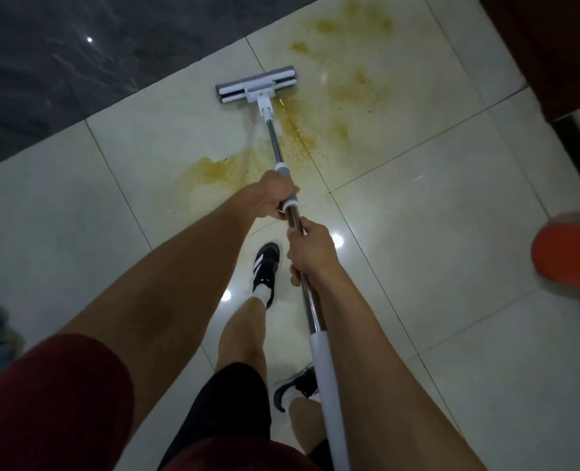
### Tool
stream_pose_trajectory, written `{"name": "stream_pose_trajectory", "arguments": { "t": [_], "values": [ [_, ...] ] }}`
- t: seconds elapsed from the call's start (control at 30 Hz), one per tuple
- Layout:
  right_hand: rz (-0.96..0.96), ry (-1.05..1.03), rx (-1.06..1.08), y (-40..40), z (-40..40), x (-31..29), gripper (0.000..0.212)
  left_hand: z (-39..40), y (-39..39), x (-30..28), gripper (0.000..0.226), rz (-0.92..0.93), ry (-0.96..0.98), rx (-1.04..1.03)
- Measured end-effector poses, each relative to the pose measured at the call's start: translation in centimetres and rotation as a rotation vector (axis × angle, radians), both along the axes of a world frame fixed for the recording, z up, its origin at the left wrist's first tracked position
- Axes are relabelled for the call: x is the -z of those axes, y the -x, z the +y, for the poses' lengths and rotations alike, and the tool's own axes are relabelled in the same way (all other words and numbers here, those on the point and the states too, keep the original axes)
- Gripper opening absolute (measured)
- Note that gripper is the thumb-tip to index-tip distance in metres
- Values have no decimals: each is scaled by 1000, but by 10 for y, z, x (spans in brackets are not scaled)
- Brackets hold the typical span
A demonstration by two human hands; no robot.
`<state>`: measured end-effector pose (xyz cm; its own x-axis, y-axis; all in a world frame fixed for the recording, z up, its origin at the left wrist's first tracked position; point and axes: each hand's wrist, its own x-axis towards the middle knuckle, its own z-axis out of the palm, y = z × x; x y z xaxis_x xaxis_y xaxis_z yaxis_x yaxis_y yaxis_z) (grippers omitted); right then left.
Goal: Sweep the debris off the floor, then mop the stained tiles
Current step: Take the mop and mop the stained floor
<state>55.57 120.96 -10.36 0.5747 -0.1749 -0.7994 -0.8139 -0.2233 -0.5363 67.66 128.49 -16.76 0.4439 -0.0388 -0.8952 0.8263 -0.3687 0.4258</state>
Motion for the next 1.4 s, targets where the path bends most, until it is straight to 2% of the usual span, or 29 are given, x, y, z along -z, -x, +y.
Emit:
{"name": "stream_pose_trajectory", "arguments": {
  "t": [0.13, 0.33, 0.47, 0.6, 0.77, 0.9, 1.03, 1.17, 1.4],
  "values": [
    [-3, -9, 41, 86, -36, -11, 14, -39, 83, -3, 13, 25, 24, 44],
    [26, -23, 110, 179, -76, -23, 16, -82, 169, -4, 11, 35, 17, 94],
    [14, -51, 166, 206, -89, -28, 16, -100, 192, -7, 15, 13, 1, 118],
    [-11, -72, 197, 193, -98, -27, 23, -105, 180, -4, 17, -49, -20, 122],
    [-38, -87, 184, 151, -102, -19, 18, -110, 142, 2, 23, -64, -35, 66],
    [-54, -80, 173, 89, -107, -14, 19, -115, 82, 5, 12, -98, -42, 20],
    [-42, -82, 182, -3, -114, -9, 18, -120, -9, 6, 11, -90, -37, 20],
    [-14, -123, 252, -106, -120, -2, 27, -126, -112, 11, 24, -93, -28, 13],
    [10, -145, 258, -285, -132, 14, 31, -138, -285, 11, 26, -121, -18, -40]
  ]
}}
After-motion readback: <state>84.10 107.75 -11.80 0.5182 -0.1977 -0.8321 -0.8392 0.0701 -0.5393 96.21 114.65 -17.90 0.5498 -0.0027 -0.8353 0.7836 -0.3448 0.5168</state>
